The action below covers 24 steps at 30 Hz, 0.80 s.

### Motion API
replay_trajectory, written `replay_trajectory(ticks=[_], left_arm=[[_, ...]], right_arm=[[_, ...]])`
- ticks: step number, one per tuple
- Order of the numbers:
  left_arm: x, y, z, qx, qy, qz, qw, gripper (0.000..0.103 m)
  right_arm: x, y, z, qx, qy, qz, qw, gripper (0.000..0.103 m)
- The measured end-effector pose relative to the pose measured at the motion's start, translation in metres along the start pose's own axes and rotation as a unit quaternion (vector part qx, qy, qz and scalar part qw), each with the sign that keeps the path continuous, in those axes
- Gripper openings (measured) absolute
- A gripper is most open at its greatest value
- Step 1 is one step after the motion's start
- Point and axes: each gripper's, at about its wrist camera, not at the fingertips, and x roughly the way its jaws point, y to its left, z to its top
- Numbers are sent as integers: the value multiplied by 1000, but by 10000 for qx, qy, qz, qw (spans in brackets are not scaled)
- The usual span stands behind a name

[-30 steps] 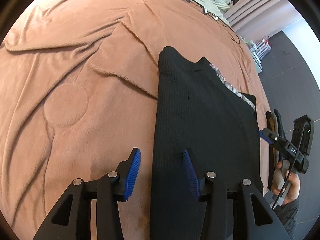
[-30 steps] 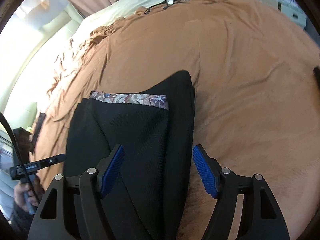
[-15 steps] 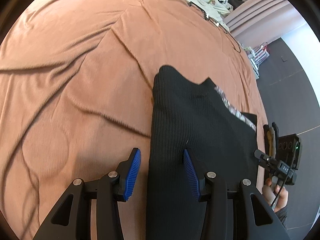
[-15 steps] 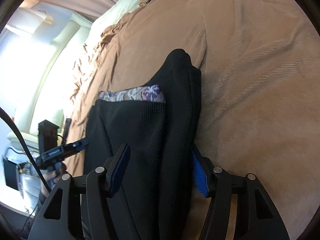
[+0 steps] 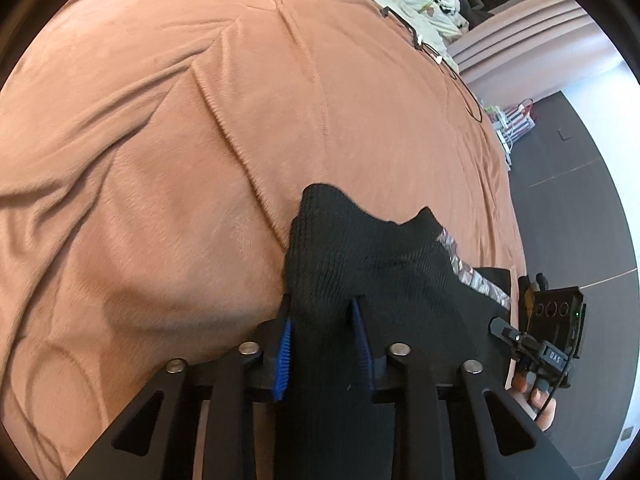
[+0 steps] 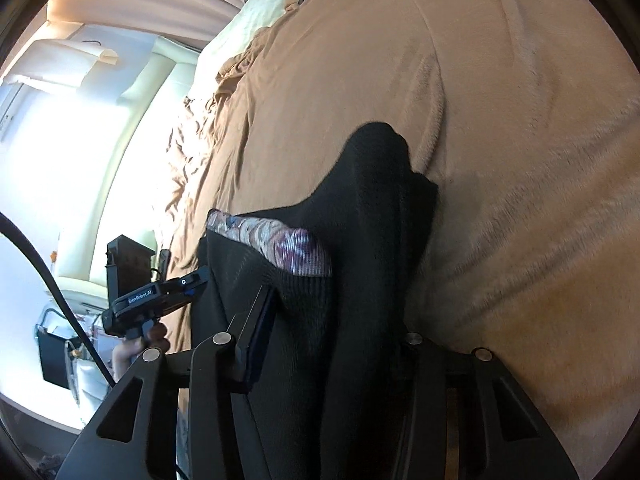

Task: Fold small clothes
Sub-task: 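Grasp the folded bundle's end with the left tool while the right tool grasps beside it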

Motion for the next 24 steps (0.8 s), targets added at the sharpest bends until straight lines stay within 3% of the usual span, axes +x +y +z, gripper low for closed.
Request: replay_trajectory(ticks=[3,6,13,24], left_arm=[[2,-3,1,40,9,73,10000,15],[-4,-8,-2,182,-40,106,9998,10],[-38,-19,-4,324,-308,-126,9989,7],[-97,-44,-27,716,-699,-428,9941,6]], right_arm=[[0,7,-4,-40,-76,-332,9994,20],[-8,17,-10,-233,-215,-533,9981,13],[-32,54,-26,-566,-538,-890,9930,11],[-63,153,-93,-1346,-1133,-1549,9721,11]])
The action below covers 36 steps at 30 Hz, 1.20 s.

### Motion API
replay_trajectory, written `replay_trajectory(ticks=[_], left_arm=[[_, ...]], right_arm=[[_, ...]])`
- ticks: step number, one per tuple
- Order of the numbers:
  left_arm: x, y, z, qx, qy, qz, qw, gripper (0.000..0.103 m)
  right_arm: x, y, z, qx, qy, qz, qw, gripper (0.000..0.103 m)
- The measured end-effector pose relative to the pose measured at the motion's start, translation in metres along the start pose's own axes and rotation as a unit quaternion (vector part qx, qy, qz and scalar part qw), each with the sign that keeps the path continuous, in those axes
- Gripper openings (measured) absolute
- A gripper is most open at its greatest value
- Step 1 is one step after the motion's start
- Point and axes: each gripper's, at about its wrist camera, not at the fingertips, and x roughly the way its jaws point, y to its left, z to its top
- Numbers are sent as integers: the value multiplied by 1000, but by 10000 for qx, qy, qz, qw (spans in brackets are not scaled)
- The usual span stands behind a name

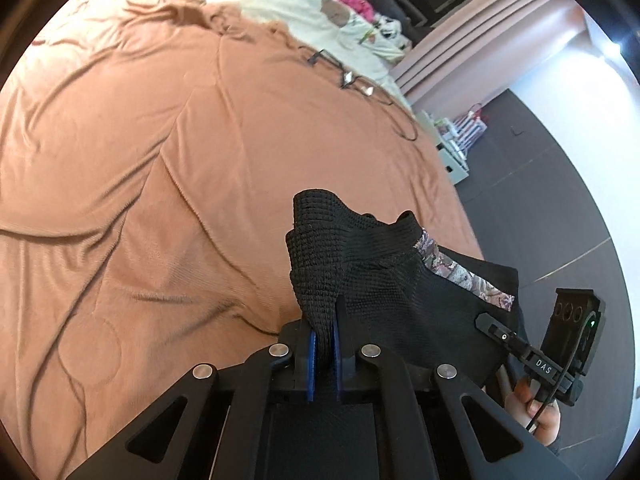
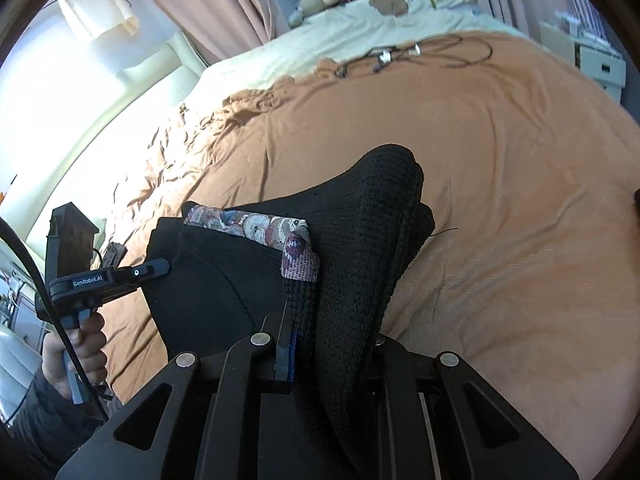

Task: Fold small clothes
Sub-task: 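Grasp the folded bundle's end with the left tool while the right tool grasps beside it, then lift the folded bundle with both tools and carry it toward the clothes stack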

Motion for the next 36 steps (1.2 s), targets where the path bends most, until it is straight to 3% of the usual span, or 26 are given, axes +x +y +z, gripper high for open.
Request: replay_trajectory(ticks=[18,36], left_arm=[[-82,-71,-29,627,-546,-256,9962,6],[-133,-151,-77,1054,-798,-534,9898,6]], right_arm=[[-114,66,-58,-554,-754,-475,9945,11],[-210,93,-107,-794,-1323,-776,9850,11]])
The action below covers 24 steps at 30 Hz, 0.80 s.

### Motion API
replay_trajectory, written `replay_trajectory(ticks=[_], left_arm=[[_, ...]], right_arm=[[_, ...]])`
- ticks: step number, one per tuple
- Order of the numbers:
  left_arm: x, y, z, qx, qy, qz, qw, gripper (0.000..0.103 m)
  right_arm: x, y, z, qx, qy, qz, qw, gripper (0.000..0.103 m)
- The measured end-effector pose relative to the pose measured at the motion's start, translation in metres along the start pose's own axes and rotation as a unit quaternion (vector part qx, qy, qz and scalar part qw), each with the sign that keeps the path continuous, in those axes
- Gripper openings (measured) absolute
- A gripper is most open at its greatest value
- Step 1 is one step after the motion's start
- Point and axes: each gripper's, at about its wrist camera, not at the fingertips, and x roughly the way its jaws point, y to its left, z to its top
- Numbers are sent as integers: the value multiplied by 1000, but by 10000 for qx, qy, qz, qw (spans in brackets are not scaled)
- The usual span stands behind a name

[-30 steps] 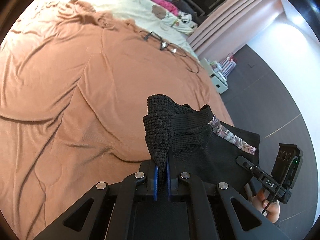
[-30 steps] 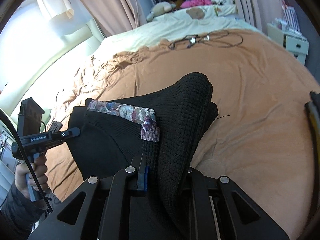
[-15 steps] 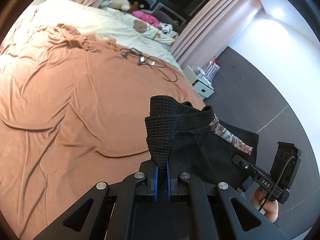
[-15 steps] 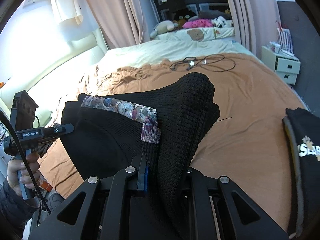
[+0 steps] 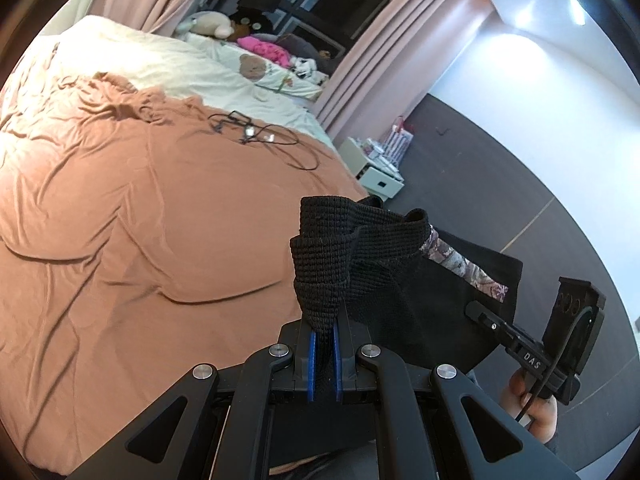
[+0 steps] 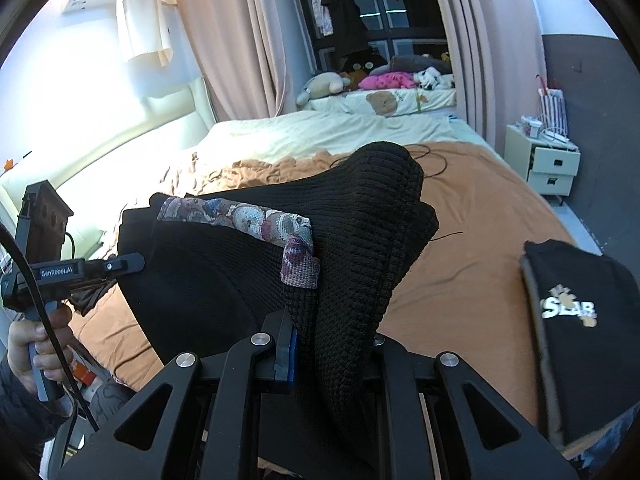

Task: Fold small clothes
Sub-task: 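Lift the folded bundle with both tools and carry it toward the clothes stack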

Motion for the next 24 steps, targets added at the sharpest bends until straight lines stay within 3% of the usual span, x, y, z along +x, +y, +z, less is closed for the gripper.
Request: replay_trajectory(ticks=[14,24], left_arm=[[23,-121,8,624,127,-657,9958,6],[65,-220,14,1216,417,-1236,9840,6]], right_arm=[[-99,-41,-2,-161,-528,-401,9977,11],[-159,-67,-3,-95,-866,-1019,9910,11]])
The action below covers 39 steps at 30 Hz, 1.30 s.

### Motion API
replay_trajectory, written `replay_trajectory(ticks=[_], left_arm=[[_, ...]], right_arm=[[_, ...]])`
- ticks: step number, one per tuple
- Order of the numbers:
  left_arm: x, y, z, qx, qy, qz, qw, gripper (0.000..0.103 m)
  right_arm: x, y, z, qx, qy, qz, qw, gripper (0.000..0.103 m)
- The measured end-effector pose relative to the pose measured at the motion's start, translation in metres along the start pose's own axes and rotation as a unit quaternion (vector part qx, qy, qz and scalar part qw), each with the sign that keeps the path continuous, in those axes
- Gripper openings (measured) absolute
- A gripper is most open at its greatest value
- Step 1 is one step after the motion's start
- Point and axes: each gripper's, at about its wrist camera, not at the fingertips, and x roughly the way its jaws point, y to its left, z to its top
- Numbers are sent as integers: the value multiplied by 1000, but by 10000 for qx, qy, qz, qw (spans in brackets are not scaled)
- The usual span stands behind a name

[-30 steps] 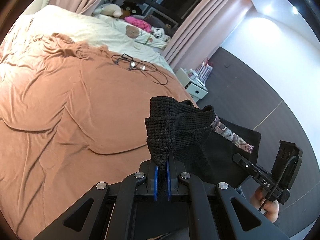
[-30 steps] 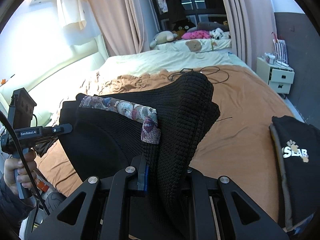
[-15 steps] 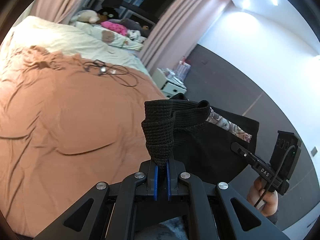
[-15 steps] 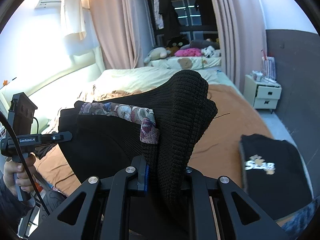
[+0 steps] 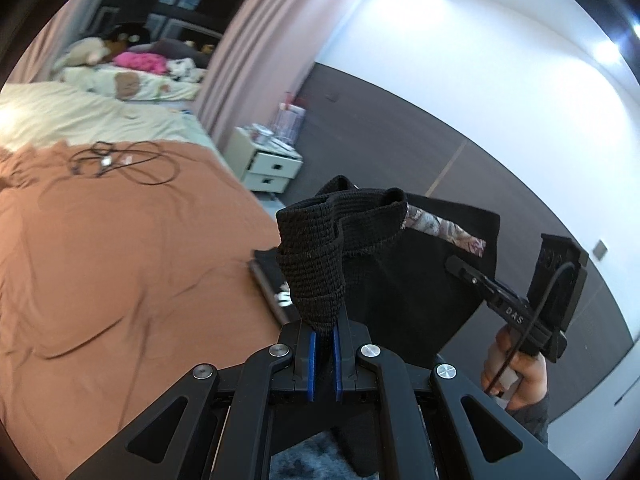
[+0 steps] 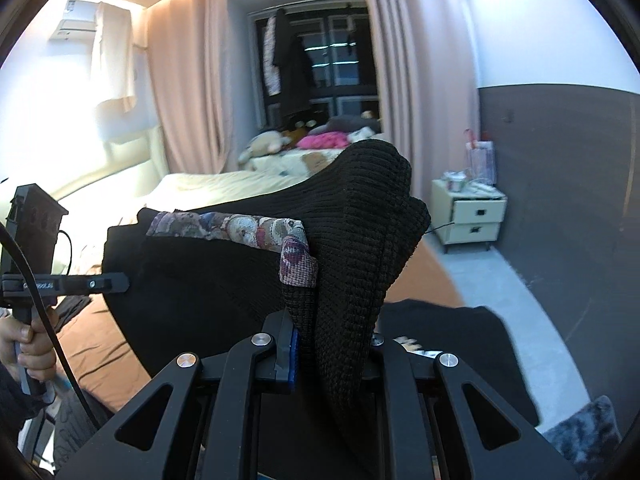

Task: Fold small clothes
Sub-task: 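Lift the folded bundle with both tools and carry it toward the clothes stack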

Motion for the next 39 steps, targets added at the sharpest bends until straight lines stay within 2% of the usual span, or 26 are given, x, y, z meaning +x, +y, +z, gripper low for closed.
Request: replay_trajectory(ticks=[5,8,15,22,29,39], left_arm=[[31,-29,10,251,170,-238,9993,6],[51,-47,14,357,278,-373,9983,6],[92,-77,23,588,512,-672,9947,6],[131,-96,25,681,771,-806,9914,6],[168,-87,30,692,1009,-731,9898,6],[235,-43,46,594,1268,-507,9888,6]], right_arm=[[-22,-9,1,95,-131,-437,9989,11],[-35,-1,-6,135,-181,-649,9976,11],[-34,18,-7,273,-260,-1095,9933,11],[-20,35,-9,450,-230,-1450,9881,11],[18,48,-16,794,-59,-1545,9848,11],[98,87,-19,984,302,-1694,9802,11]])
